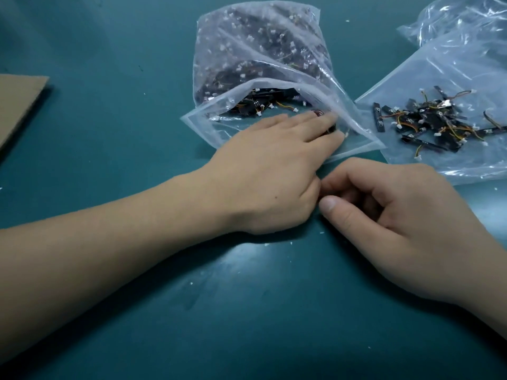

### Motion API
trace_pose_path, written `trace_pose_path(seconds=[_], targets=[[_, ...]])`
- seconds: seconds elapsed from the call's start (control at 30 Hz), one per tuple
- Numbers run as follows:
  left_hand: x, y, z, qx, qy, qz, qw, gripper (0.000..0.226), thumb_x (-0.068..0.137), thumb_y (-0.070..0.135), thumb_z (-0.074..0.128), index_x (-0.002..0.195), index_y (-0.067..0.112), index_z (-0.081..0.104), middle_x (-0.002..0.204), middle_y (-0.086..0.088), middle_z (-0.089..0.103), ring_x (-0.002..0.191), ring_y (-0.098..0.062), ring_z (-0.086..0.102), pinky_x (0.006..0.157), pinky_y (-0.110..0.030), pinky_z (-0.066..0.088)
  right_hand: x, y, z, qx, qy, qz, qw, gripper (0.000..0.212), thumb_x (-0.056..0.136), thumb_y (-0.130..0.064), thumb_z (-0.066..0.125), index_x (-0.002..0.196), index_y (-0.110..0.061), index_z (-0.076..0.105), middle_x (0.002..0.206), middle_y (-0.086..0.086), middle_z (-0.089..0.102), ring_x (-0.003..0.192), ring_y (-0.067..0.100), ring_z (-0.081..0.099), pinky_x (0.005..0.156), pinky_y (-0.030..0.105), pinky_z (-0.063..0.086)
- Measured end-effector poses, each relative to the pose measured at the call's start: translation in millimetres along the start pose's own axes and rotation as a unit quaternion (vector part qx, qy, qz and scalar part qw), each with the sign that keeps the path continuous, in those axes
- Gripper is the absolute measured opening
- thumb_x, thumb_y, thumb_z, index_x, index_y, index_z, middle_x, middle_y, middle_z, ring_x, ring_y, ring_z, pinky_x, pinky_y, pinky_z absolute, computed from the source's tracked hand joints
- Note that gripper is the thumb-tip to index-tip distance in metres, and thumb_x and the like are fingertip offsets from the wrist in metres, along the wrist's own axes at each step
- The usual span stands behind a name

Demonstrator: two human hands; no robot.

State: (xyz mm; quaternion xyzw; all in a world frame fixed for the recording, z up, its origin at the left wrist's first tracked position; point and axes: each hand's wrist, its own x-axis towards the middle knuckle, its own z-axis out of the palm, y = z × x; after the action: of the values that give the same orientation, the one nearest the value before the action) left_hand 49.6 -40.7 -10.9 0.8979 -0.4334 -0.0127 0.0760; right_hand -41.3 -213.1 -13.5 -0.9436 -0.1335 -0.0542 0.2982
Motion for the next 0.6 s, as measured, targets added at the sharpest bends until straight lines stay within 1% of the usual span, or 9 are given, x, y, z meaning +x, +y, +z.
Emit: trace_pose_path(seconds=[0.13, 0.2, 0.27, 0.37, 0.47, 0.53, 0.6], targets=[[-16, -1, 3, 0.010, 0.042, -0.002, 0.999, 0.058, 0.091, 0.032, 0.036, 0.144, 0.012, 0.053, 0.159, -0.006, 0.044, 0.146, -0.025, 0.041, 0.121, -0.038, 0.032, -2, -2, -1, -0.009, -0.008, 0.002, 1.000, 0.009, 0.091, -0.039, 0.063, 0.088, -0.032, 0.068, 0.065, -0.019, 0.057, 0.060, 0.000, 0.053, 0.054, 0.026, 0.037], [-26, -2, 4, 0.023, 0.047, -0.001, 0.999, 0.056, 0.093, 0.035, 0.036, 0.139, 0.010, 0.057, 0.154, -0.008, 0.049, 0.142, -0.028, 0.046, 0.119, -0.039, 0.033, -2, -3, -1, -0.017, -0.010, -0.001, 1.000, 0.010, 0.092, -0.039, 0.062, 0.089, -0.033, 0.069, 0.066, -0.019, 0.058, 0.063, 0.000, 0.055, 0.056, 0.029, 0.041], [-36, -6, 5, 0.017, 0.052, 0.005, 0.998, 0.056, 0.094, 0.037, 0.038, 0.138, 0.010, 0.057, 0.153, -0.006, 0.051, 0.141, -0.028, 0.046, 0.120, -0.041, 0.031, -2, -3, -1, -0.021, -0.012, -0.001, 1.000, 0.010, 0.092, -0.039, 0.062, 0.090, -0.033, 0.070, 0.068, -0.020, 0.059, 0.065, -0.001, 0.055, 0.057, 0.030, 0.043], [-46, -13, 3, -0.032, 0.077, -0.001, 0.997, 0.050, 0.091, 0.031, 0.046, 0.137, 0.017, 0.060, 0.151, 0.000, 0.051, 0.145, -0.024, 0.042, 0.124, -0.047, 0.024, -1, -2, 0, -0.025, -0.014, 0.000, 1.000, 0.010, 0.093, -0.039, 0.061, 0.091, -0.034, 0.069, 0.072, -0.022, 0.061, 0.068, -0.003, 0.055, 0.059, 0.030, 0.045], [-49, -11, 2, -0.029, 0.102, -0.036, 0.994, 0.042, 0.089, 0.029, 0.051, 0.129, 0.030, 0.064, 0.148, 0.006, 0.052, 0.147, -0.021, 0.038, 0.124, -0.052, 0.014, -2, -1, -1, -0.024, -0.016, -0.003, 1.000, 0.009, 0.094, -0.039, 0.062, 0.091, -0.034, 0.069, 0.075, -0.023, 0.063, 0.071, -0.002, 0.057, 0.062, 0.032, 0.047], [-47, -11, 3, -0.035, 0.108, -0.055, 0.992, 0.034, 0.090, 0.031, 0.051, 0.120, 0.037, 0.066, 0.138, 0.015, 0.057, 0.139, -0.016, 0.045, 0.120, -0.052, 0.015, -2, -2, -2, -0.023, -0.017, -0.004, 1.000, 0.009, 0.094, -0.039, 0.062, 0.091, -0.034, 0.069, 0.076, -0.023, 0.063, 0.072, 0.000, 0.058, 0.063, 0.033, 0.049], [-43, -12, 4, -0.050, 0.135, -0.059, 0.988, 0.026, 0.092, 0.030, 0.053, 0.111, 0.038, 0.069, 0.125, 0.021, 0.064, 0.125, -0.012, 0.054, 0.112, -0.049, 0.023, -2, -2, -2, -0.026, -0.018, -0.007, 0.999, 0.009, 0.094, -0.039, 0.062, 0.091, -0.034, 0.069, 0.077, -0.023, 0.063, 0.074, 0.001, 0.059, 0.064, 0.033, 0.049]])
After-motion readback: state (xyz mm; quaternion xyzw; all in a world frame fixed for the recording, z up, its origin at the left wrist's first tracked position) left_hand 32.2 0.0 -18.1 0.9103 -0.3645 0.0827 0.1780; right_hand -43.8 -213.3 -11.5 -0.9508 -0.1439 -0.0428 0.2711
